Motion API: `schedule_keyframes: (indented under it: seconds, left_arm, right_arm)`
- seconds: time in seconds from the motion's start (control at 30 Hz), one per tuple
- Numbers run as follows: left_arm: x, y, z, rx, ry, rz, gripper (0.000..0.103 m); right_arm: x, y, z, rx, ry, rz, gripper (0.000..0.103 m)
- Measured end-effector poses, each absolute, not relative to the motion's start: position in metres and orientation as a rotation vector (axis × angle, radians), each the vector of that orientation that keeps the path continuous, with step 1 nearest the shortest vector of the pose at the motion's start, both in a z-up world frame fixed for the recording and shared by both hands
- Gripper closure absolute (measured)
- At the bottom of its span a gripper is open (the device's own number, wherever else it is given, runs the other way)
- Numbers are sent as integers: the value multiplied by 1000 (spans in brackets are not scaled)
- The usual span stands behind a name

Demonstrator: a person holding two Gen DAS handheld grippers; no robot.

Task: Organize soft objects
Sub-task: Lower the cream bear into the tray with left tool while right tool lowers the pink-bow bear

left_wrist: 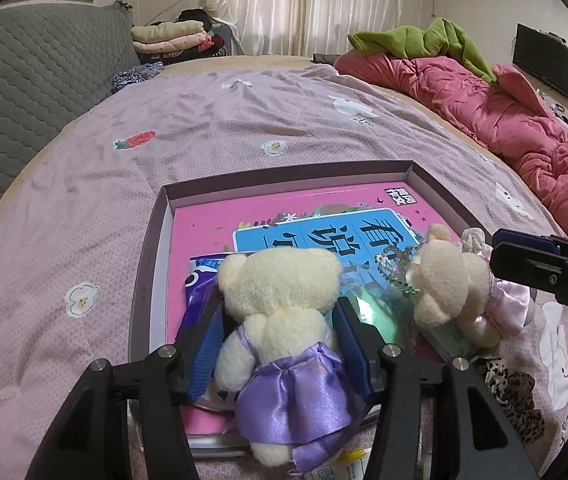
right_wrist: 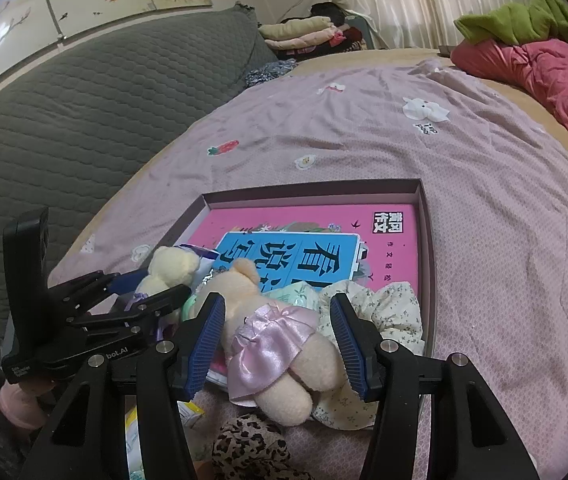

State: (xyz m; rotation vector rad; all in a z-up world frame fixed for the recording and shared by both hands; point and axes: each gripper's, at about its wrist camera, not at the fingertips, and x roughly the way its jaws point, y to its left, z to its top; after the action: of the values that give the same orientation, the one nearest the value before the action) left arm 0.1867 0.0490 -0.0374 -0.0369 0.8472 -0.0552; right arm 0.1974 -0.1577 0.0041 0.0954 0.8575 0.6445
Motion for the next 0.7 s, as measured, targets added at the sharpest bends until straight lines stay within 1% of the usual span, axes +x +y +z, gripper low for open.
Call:
schedule_keyframes:
  seconds: [0.3,0.33,0.37,0.4,0.7]
  left_arm:
    - [187,49,-37,-34,847,-54,46]
    - [187,49,-37,-34,847,-54,46]
    - [187,49,-37,-35,847,-55,46]
    - [187,49,-37,-36,847,-56,46]
    - [184,49,-34,-34,839,-62,44]
  right_arm:
    - [198,-158,5,88,850,642,46]
    - [197,-158,5,86,849,642,44]
    - [197,-158,5,84,848,640,37]
    - [197,-158,5,84,845,639,35]
    - [196,-157,5,79,843,645,35]
